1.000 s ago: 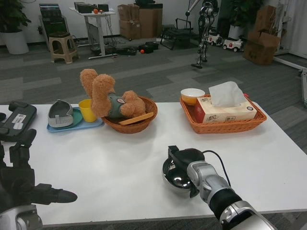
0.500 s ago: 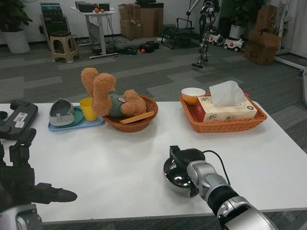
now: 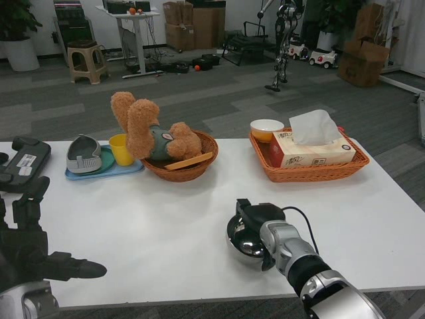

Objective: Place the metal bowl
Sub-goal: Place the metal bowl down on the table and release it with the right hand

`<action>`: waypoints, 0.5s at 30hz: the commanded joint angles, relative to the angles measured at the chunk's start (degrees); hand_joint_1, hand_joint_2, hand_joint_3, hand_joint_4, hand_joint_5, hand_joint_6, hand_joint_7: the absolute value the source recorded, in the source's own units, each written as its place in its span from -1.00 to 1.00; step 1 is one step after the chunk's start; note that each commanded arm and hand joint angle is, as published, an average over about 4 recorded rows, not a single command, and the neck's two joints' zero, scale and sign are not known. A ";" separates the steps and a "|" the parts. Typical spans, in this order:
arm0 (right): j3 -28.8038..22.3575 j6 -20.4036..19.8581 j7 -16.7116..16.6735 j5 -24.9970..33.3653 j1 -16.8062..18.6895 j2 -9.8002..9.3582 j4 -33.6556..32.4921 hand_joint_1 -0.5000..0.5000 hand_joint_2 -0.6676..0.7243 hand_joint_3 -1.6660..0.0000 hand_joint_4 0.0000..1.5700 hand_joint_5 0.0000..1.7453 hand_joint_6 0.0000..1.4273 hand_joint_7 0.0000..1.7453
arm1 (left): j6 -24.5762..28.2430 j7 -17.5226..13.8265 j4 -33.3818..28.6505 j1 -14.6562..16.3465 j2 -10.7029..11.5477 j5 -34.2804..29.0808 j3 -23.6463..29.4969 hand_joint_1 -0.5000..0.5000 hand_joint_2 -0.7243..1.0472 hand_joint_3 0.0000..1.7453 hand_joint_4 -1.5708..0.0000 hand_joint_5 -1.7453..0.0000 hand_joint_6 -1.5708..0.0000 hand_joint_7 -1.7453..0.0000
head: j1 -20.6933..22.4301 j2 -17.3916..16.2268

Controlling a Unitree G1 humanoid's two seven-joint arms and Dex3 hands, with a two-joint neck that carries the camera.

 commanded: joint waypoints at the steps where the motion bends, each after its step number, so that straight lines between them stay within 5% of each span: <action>1: -1.43 -0.01 0.37 1.66 -0.05 0.08 0.08 -0.65 0.75 0.14 -0.99 -0.17 -1.00 1.00 | -0.20 0.12 0.97 -0.71 0.19 -0.31 0.12 -1.00 -1.00 -1.00 -0.24 -0.18 1.00 0.94 | 0.01 -0.08; 6: -3.06 -0.54 1.43 3.55 -0.05 0.04 0.89 -0.71 0.95 0.79 -1.00 -0.61 -1.00 0.82 | -0.20 0.08 1.98 -1.41 0.12 -0.40 -0.08 -1.00 -1.00 -1.00 -0.24 -0.06 1.00 1.00 | 0.28 -0.36; 15: -5.08 -0.54 3.14 7.82 -0.31 -0.22 3.07 -0.83 1.00 1.00 -1.00 -1.00 -1.00 -0.26 | -0.20 0.12 2.73 -2.20 0.10 -0.49 -0.32 -1.00 -1.00 -1.00 -0.24 -0.06 1.00 0.92 | 0.60 -0.73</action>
